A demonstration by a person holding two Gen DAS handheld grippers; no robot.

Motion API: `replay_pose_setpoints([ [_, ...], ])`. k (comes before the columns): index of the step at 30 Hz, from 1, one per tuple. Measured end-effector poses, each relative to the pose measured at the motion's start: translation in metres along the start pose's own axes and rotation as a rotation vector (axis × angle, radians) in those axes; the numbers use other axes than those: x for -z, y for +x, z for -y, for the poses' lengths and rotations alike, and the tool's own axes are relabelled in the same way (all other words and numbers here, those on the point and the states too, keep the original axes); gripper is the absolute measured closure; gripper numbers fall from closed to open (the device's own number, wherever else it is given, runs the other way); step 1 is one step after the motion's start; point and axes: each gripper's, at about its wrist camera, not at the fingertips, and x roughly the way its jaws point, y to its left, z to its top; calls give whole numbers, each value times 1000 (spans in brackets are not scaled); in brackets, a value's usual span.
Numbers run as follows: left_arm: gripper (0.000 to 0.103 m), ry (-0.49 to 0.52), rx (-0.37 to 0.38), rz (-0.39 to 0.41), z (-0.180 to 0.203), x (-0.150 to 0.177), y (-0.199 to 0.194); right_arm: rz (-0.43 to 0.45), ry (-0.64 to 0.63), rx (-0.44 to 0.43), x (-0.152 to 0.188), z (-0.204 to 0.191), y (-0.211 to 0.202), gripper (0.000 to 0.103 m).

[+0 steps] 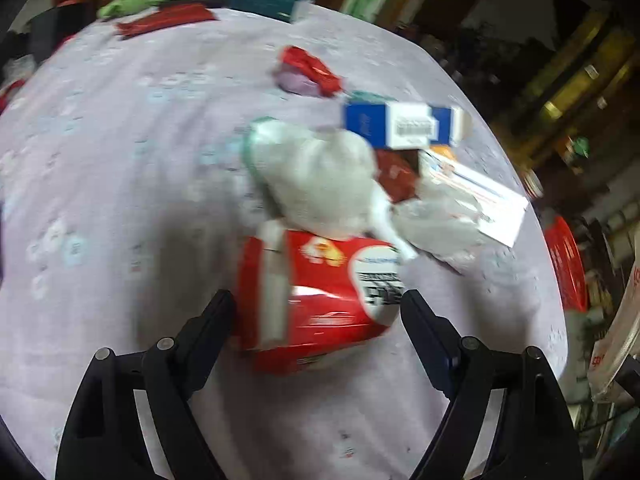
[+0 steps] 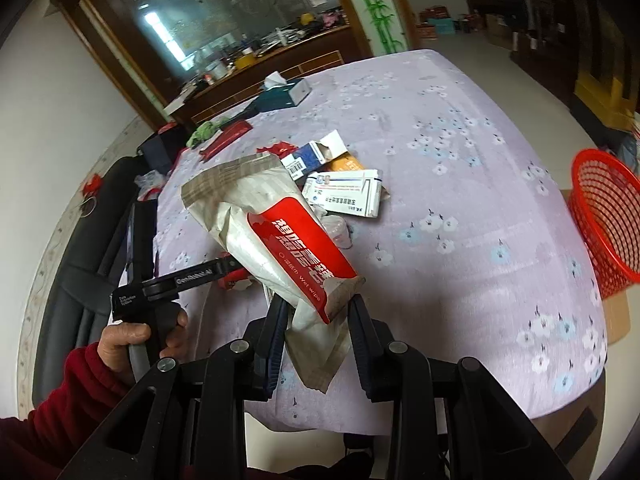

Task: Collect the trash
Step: 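Grasp the red-and-white wrapper with the left tool while the right tool holds the snack bag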

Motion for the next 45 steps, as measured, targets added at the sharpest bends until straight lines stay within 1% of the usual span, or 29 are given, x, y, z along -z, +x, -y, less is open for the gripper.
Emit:
replay_pose_setpoints([
  [1, 20, 10, -1, -6, 2, 0, 4, 1, 4, 9, 2, -1, 0, 70],
  [3, 20, 33, -16, 20, 6, 3, 7, 0, 9, 27, 5, -3, -1, 70],
  [4, 20, 43, -24, 20, 8, 3, 9, 0, 13, 35, 7, -5, -2, 70],
  [5, 23, 56, -34, 25, 10, 4, 9, 0, 16, 40, 9, -5, -3, 70],
  [6, 30, 61, -42, 31, 11, 4, 9, 2, 22, 47, 10, -4, -4, 70],
  [7, 35, 63, -47, 35, 11, 5, 9, 4, 28, 50, 10, -3, -5, 70],
  [10, 38, 58, -48, 43, 12, 6, 5, 6, 36, 57, 8, 1, -4, 70],
  [11, 46, 56, -49, 54, 12, 9, 2, 4, 37, 55, 6, 1, -3, 70],
  [12, 77, 52, -52, 60, 13, 11, 0, 1, 34, 47, 4, 2, -1, 70],
  [13, 79, 42, -32, 58, 11, 12, -3, -2, 26, 42, 2, 2, 0, 70],
  [14, 84, 21, -2, 54, 9, 14, -5, -5, 19, 42, 0, 2, 1, 70],
  [15, 87, 17, 7, 53, 9, 16, -8, -9, 14, 40, -3, 3, 2, 70],
  [18, 91, 38, 12, 71, 15, 21, -16, -7, 8, 20, -11, 7, 3, 70],
  [19, 91, 39, 12, 75, 15, 22, -17, -11, 1, 14, -11, 7, 5, 70],
  [22, 91, 13, 44, 84, 15, 24, -17, -32, -14, -12, -12, 9, 9, 70],
  [24, 91, 25, 60, 90, 19, 24, -19, -35, -26, -24, -15, 10, 9, 70],
  [26, 91, 40, 56, 99, 26, 23, -20, -33, -36, -38, -18, 12, 10, 70],
  [28, 91, 45, 60, 109, 31, 21, -20, -29, -57, -51, -19, 13, 10, 70],
  [30, 86, 41, 51, 124, 38, 20, -18, -28, -70, -58, -18, 16, 12, 70],
  [32, 85, 42, 51, 121, 43, 18, -12, -32, -73, -61, -16, 20, 14, 70],
  [33, 85, 48, 41, 118, 45, 17, -9, -32, -74, -58, -15, 22, 15, 70],
  [35, 85, 63, 8, 83, 50, 15, -1, -31, -68, -55, -16, 26, 15, 70],
  [37, 86, 54, 23, 84, 49, 11, 1, -22, -69, -48, -17, 28, 12, 70],
  [39, 92, 46, 43, 73, 47, 5, 5, -16, -62, -37, -17, 30, 10, 70],
  [41, 96, 54, 55, 77, 48, 3, 6, -20, -51, -43, -17, 33, 8, 70],
  [45, 99, 107, 34, 77, 55, 10, -2, -33, -22, -45, -16, 40, 8, 70],
])
